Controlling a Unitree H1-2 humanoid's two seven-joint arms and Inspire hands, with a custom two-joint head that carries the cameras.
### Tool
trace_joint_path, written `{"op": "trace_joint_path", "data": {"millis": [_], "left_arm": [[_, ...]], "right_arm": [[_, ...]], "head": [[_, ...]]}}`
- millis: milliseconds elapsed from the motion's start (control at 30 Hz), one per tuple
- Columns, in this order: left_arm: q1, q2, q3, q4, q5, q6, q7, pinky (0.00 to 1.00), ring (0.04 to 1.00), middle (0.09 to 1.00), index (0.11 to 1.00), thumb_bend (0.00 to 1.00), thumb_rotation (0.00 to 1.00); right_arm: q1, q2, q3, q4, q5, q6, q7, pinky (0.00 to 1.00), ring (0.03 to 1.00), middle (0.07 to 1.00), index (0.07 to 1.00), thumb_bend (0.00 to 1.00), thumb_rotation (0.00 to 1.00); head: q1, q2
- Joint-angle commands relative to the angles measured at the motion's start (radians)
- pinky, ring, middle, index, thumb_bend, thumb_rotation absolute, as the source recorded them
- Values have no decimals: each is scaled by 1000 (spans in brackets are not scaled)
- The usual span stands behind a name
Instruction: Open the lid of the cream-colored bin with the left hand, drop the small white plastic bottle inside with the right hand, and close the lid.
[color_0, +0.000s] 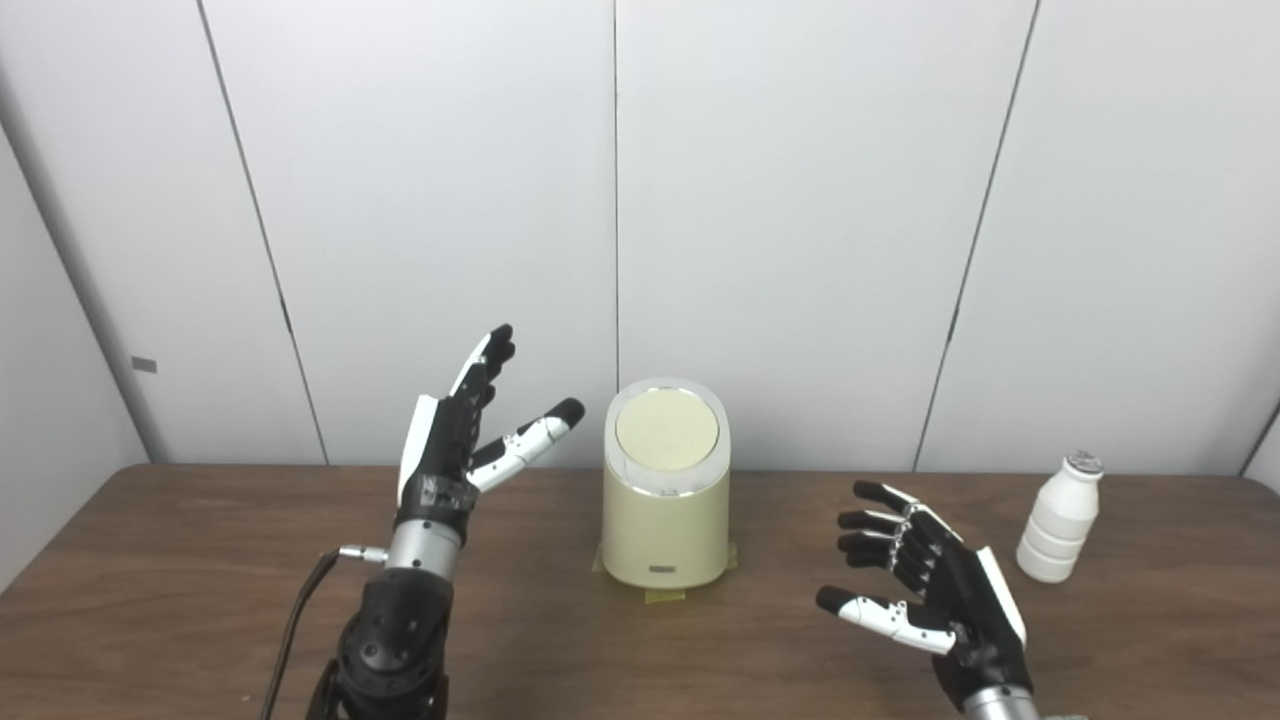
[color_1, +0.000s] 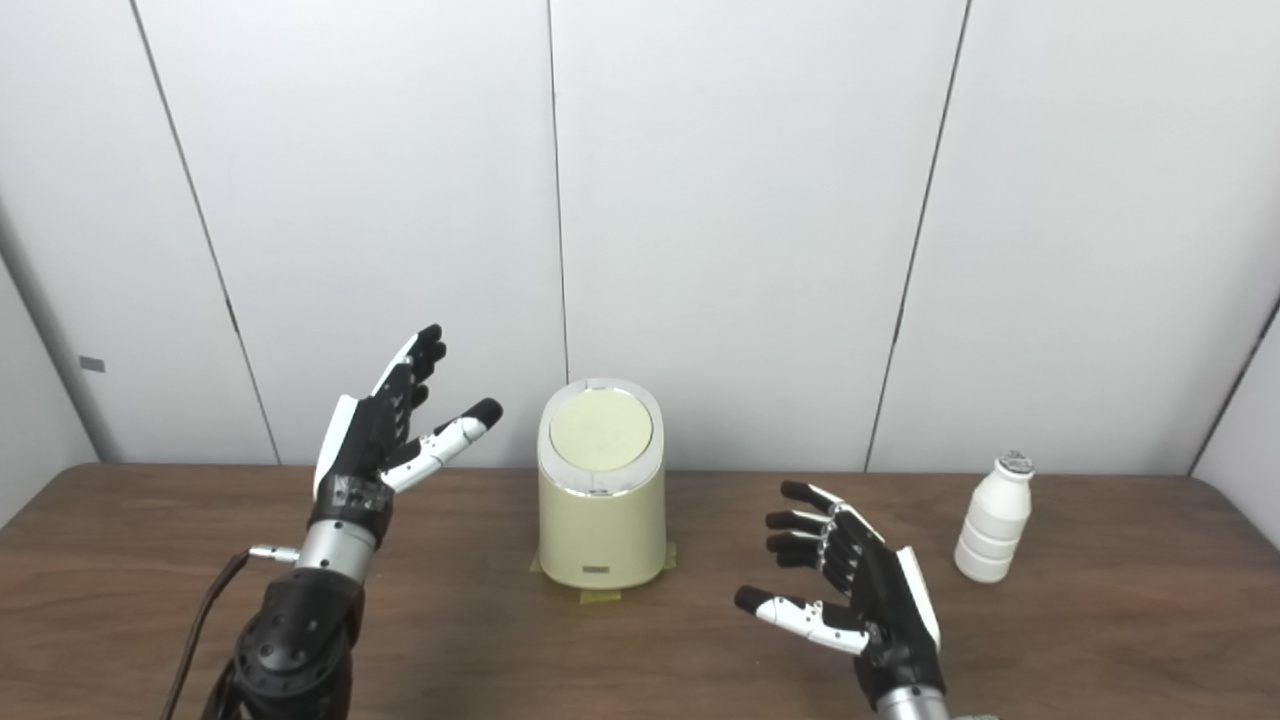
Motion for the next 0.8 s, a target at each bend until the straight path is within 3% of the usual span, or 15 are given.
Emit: {"op": "trace_joint_path", "data": {"millis": [0,367,500,767], "left_arm": [[-75,-7,-8,-12,23,2,21,999,1000,988,991,835,386],[-149,-3,-65,93,73,-10,29,955,1000,1000,1000,915,355],[-183,22,-105,157,116,-69,23,977,1000,1000,1000,941,357],[-245,53,-142,275,145,-127,12,1000,1000,1000,1000,939,285]], "right_arm": [[-40,-2,1,-23,-9,-34,-7,590,620,662,741,750,98],[-46,15,4,-8,6,-48,-1,584,613,662,756,724,42],[-46,21,7,-16,11,-39,2,559,595,665,759,714,28],[-45,30,9,-33,17,-20,3,563,588,672,752,719,18]], "head": [[2,-1],[-10,-18],[-14,-22],[-22,-20]]}}
